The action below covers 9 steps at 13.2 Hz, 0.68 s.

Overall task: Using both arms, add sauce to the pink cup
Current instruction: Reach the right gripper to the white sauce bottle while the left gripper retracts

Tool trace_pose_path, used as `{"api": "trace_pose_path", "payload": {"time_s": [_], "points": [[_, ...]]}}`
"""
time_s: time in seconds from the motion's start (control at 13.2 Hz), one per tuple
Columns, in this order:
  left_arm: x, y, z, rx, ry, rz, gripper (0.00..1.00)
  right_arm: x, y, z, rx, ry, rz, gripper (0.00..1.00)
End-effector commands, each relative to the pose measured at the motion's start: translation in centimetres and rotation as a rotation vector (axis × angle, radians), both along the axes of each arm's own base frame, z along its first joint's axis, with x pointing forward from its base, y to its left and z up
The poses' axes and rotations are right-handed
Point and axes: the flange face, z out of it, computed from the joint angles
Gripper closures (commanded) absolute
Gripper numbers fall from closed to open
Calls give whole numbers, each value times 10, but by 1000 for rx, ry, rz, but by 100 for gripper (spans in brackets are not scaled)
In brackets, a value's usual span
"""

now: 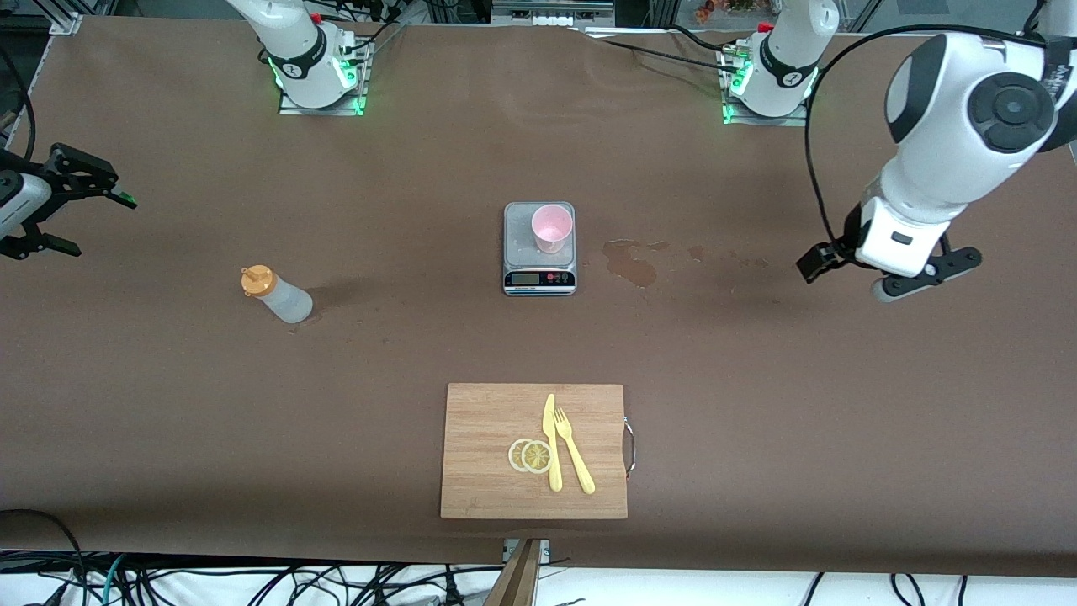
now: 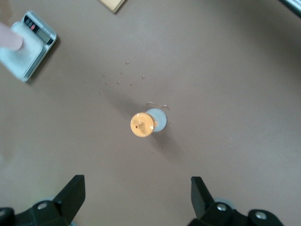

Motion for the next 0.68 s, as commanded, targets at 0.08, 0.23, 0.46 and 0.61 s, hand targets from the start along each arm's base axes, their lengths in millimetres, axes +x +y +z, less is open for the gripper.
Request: {"api": "trace_pose_path", "payload": {"time_s": [0.08,0.23,0.46,0.61], "points": [[7,31,34,-97,-34,47,0,-2,-65,-59,162,-37,153,0],[7,35,44,-48,-26,-9,0,-7,-104,-115,300,-38,172,0],[-13,58,76,-53,19,-129,0,0,-122,-195,525,-176,326,0],[-14,62,133,-71,-6,-119,0,-11,-122,-222,596,-235,376,0]]}}
